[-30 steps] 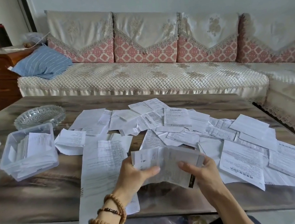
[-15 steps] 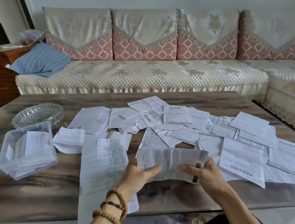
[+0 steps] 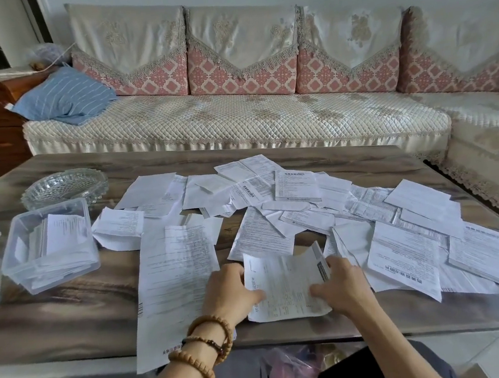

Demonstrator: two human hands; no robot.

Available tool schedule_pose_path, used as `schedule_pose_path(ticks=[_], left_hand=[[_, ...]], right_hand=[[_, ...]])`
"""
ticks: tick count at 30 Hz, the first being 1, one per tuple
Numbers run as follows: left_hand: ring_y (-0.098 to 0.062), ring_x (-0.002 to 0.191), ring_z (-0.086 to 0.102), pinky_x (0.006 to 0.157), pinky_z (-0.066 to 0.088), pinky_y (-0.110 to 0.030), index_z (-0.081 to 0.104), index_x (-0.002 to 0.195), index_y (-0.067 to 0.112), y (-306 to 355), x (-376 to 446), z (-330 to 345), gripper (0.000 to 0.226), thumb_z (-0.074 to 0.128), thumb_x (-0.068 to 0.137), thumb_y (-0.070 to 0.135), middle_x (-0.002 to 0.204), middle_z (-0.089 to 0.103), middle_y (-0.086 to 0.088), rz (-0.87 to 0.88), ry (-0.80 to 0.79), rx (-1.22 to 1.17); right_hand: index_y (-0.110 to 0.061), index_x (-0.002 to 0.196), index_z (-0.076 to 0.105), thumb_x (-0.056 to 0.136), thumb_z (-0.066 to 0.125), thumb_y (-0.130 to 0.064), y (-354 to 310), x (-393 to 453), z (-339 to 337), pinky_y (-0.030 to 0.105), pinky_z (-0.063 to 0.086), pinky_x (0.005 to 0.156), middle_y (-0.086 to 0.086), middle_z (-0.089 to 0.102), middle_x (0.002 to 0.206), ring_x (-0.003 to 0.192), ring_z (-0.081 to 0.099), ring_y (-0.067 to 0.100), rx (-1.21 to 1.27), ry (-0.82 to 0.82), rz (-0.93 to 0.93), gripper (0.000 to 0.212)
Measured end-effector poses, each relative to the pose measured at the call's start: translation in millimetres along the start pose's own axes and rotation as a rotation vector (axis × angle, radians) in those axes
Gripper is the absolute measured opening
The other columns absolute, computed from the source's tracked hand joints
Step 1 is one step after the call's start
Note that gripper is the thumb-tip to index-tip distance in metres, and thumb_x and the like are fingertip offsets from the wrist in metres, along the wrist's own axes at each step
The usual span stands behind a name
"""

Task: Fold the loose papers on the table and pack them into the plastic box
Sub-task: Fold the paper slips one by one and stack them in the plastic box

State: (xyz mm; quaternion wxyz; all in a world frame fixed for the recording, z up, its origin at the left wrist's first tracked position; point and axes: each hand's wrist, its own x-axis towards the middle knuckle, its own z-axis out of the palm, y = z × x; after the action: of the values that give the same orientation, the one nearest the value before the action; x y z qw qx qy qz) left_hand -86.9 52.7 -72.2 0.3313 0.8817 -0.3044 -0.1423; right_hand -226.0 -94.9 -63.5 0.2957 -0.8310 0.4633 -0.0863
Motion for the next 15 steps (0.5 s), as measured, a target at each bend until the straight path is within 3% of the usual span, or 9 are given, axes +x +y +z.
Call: schedule_pose_path(ticks=[3,5,7,9,11,13,15], left_hand=[[-0.008,0.080,0.060,0.058,0.042,-0.019,0.058,0.110,0.024,2,-7,-13,0.043,0.076,0.077,0.045,0.089,0.061,0.012,0.051,0.122,0.177],[-0.007,0.086,0.057,0.059,0.038,-0.017,0.055,0.120,0.026,-6,-11,-26,0.040,0.065,0.087,0.045,0.097,0.058,0.012,0.118,0.162,0.228],[-0.005,0.094,0.057,0.070,0.047,-0.018,0.059,0.119,0.027,-23,-16,-38,0.030,0.058,0.093,0.041,0.105,0.061,0.013,0.199,0.143,0.245],[-0.006,0.103,0.056,0.085,0.050,-0.023,0.063,0.115,0.026,-46,-26,-54,0.027,0.055,0.094,0.041,0.114,0.063,0.012,0.246,0.078,0.273],[-0.005,0.108,0.054,0.091,0.047,-0.023,0.063,0.118,0.027,-64,-36,-69,0.035,0.057,0.091,0.048,0.117,0.061,0.013,0.276,0.018,0.283],[-0.005,0.116,0.050,0.100,0.042,-0.024,0.056,0.128,0.029,-80,-49,-85,0.060,0.063,0.080,0.063,0.126,0.055,0.016,0.281,-0.083,0.315],[-0.011,0.136,0.032,0.116,0.026,-0.033,0.038,0.144,0.031,-91,-60,-93,0.085,0.068,0.072,0.066,0.145,0.037,0.014,0.245,-0.266,0.480]], right_hand=[[-0.015,0.121,0.043,0.071,0.069,-0.029,-4,-5,5,0.031,0.042,0.066,0.005,0.059,0.102,0.095,0.057,0.027,-0.240,0.118,-0.007,0.058],[-0.017,0.138,0.032,0.073,0.069,-0.041,-6,-11,5,0.037,0.044,0.082,0.007,0.052,0.120,0.112,0.050,0.029,-0.383,0.208,-0.040,0.079],[-0.020,0.138,0.039,0.078,0.066,-0.046,-16,-22,9,0.041,0.042,0.092,0.006,0.049,0.128,0.119,0.046,0.030,-0.396,0.286,-0.187,0.070],[-0.022,0.131,0.052,0.083,0.063,-0.042,-35,-36,24,0.040,0.042,0.095,0.002,0.053,0.126,0.118,0.049,0.025,-0.262,0.195,-0.429,0.054],[-0.025,0.127,0.057,0.083,0.061,-0.044,-56,-54,43,0.037,0.043,0.097,-0.004,0.054,0.122,0.114,0.052,0.018,-0.158,-0.016,-0.628,0.049],[-0.027,0.129,0.057,0.080,0.058,-0.052,-75,-68,63,0.038,0.042,0.098,-0.007,0.053,0.123,0.115,0.051,0.015,-0.187,-0.150,-0.772,0.055],[-0.029,0.135,0.051,0.078,0.057,-0.057,-84,-73,78,0.036,0.037,0.102,-0.009,0.049,0.132,0.124,0.044,0.014,-0.280,-0.203,-0.828,0.064]])
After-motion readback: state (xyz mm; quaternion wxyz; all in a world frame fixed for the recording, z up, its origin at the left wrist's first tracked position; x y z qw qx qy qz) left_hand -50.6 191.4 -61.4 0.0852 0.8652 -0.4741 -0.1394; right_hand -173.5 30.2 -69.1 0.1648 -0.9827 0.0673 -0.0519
